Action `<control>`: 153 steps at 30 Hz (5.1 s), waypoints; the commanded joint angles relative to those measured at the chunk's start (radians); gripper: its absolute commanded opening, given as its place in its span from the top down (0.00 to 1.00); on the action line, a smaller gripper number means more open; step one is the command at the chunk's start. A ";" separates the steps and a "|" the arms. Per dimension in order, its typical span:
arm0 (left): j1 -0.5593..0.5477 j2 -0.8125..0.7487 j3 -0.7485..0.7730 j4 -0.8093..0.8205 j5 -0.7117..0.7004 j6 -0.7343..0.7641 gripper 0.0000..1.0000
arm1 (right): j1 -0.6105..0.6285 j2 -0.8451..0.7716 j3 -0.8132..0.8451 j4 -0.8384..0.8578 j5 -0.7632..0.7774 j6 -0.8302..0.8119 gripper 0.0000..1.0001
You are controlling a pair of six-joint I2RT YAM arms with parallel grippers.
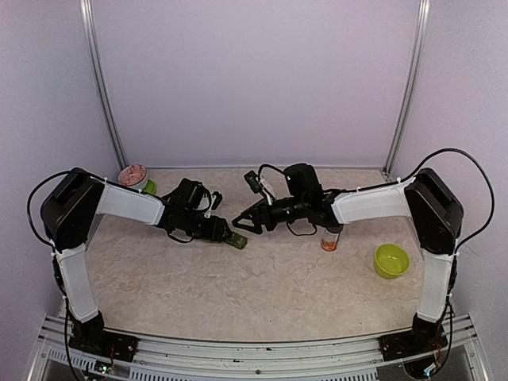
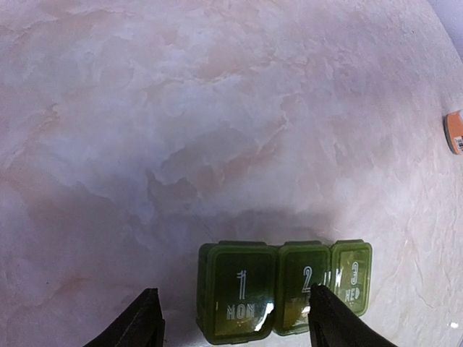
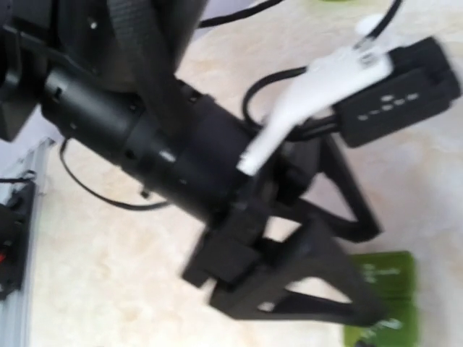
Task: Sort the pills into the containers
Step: Move the pill container to the center of the board, then pick up the pill container from the center of the board, then pass from the right arm to the left
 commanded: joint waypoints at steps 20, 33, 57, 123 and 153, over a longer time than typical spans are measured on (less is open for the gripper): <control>-0.025 -0.001 -0.106 0.246 0.357 -0.054 0.36 | -0.053 0.021 -0.176 0.021 0.024 -0.053 0.26; 0.019 -0.111 -0.207 0.299 0.252 -0.140 0.26 | -0.051 0.099 0.037 -0.292 0.128 -0.525 0.13; 0.048 -0.218 -0.364 0.322 0.156 -0.165 0.12 | 0.089 0.350 0.512 -0.811 0.470 -0.705 0.18; 0.023 -0.113 -0.408 0.819 0.589 -0.474 0.12 | 0.174 0.015 0.199 -0.529 0.391 -0.818 0.75; 0.009 -0.062 -0.402 0.913 0.642 -0.561 0.64 | 0.203 -0.011 0.177 -0.487 0.467 -0.805 0.75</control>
